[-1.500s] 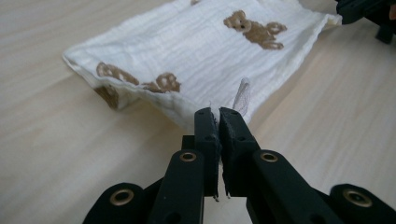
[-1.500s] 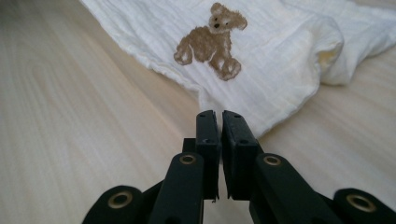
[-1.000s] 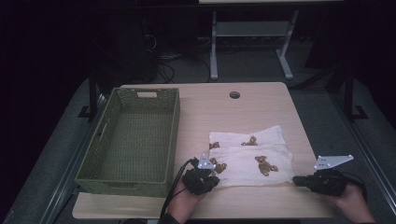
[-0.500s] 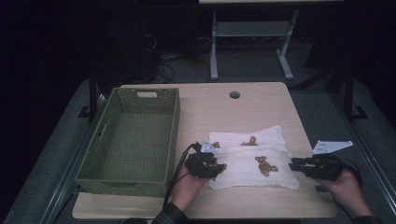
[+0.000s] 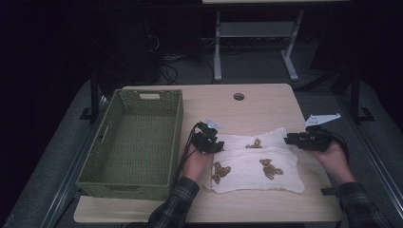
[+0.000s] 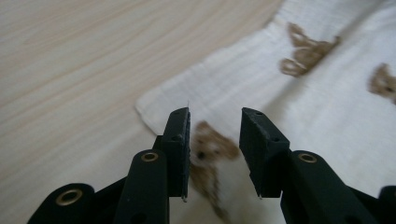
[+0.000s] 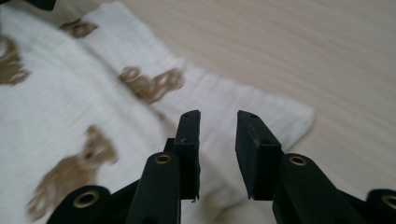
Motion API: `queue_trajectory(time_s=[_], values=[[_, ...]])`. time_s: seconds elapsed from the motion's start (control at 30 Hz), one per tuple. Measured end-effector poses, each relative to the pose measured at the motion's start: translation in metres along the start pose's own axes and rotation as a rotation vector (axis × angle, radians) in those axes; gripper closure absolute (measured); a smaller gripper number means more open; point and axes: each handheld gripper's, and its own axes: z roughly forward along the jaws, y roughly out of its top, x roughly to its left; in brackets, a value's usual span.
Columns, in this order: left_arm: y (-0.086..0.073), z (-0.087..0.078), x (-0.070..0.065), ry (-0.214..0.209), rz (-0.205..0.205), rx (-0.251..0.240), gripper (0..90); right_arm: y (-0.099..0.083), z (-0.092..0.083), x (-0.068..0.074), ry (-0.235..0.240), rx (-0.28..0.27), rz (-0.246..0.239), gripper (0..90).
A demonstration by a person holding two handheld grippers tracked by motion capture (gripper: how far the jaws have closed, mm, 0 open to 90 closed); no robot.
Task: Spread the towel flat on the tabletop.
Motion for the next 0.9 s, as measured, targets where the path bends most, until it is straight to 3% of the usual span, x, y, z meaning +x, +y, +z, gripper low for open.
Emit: queue_trajectory(time_s=[0.17, 0.37, 0.63, 0.77, 0.9], values=[[0.005, 0.018, 0.011, 0.063, -0.004, 0.022, 63.5, 0.012, 0.014, -0.026, -0.034, 0.019, 0.017, 69.5], [0.010, 0.030, 0.024, 0.092, -0.013, 0.038, 64.5, 0.015, 0.033, -0.050, -0.042, 0.035, 0.048, 69.1], [0.010, 0.043, 0.030, 0.101, -0.022, 0.047, 69.6, 0.012, 0.055, -0.066, -0.052, 0.076, 0.071, 70.8], [0.010, 0.045, 0.029, 0.096, -0.016, 0.039, 83.3, 0.009, 0.060, -0.065, -0.053, 0.095, 0.065, 80.7], [0.011, 0.044, 0.032, 0.100, -0.034, 0.024, 86.5, 0.010, 0.060, -0.064, -0.057, 0.094, 0.064, 86.8]])
